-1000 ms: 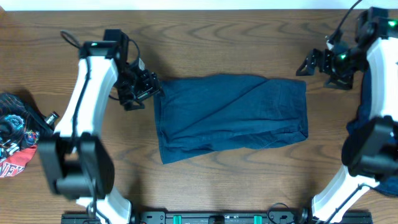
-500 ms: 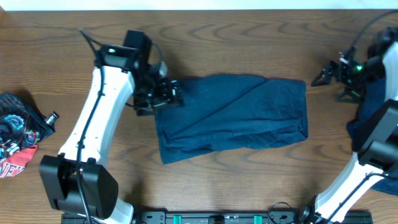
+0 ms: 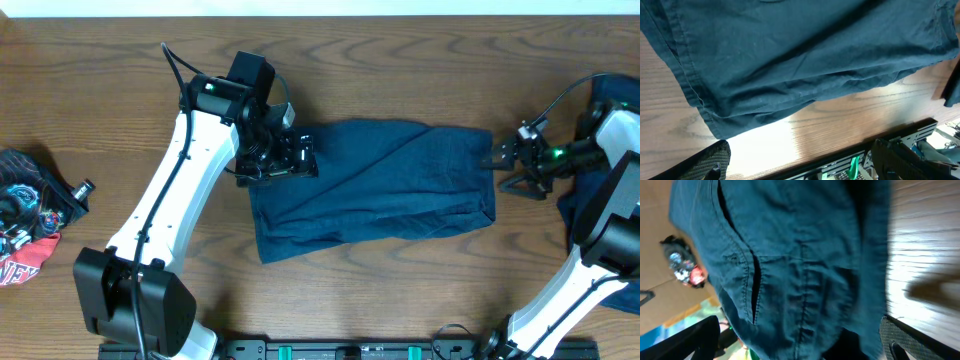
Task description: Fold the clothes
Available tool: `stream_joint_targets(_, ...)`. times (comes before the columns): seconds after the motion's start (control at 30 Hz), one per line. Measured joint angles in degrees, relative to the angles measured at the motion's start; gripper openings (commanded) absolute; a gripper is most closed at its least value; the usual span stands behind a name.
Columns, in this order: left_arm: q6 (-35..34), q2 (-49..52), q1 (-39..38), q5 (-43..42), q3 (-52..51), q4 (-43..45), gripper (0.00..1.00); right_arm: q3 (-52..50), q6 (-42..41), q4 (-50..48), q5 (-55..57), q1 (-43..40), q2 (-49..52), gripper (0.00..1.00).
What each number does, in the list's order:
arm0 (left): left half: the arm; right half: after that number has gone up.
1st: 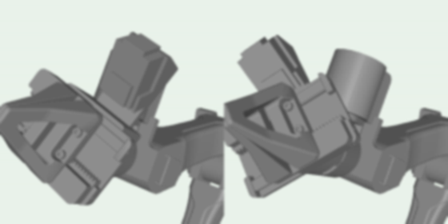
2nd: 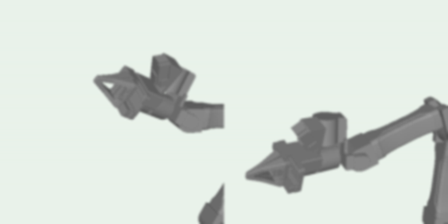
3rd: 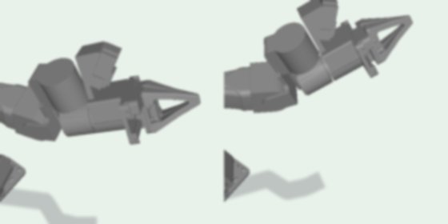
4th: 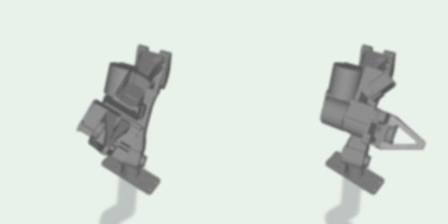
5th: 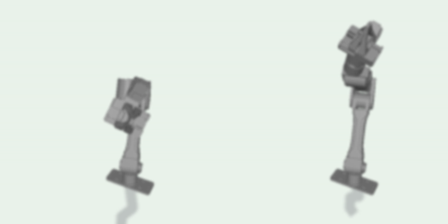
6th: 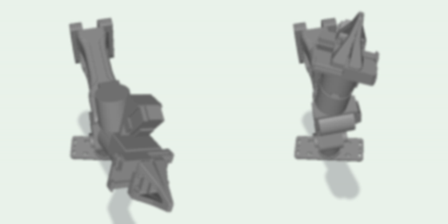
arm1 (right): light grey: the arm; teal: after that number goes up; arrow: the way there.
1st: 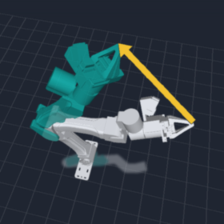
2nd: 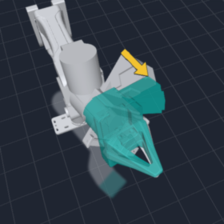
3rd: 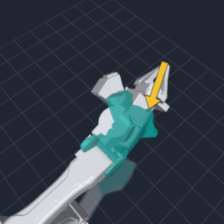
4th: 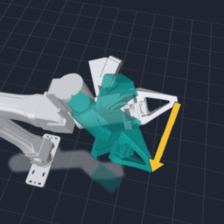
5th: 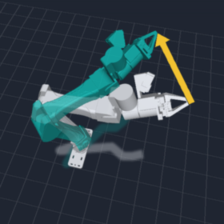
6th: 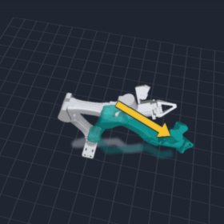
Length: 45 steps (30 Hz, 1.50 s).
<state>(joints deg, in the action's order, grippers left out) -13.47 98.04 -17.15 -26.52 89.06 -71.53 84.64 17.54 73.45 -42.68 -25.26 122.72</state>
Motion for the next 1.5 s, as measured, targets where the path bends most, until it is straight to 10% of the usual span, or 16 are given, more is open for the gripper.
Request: stream_joint_targets(1.5, 0.0, 0.0, 0.0, -0.7, 0.0, -1.0, 0.92, 0.0, -0.5, -10.3, -20.6, -0.1, 10.1, 0.93)
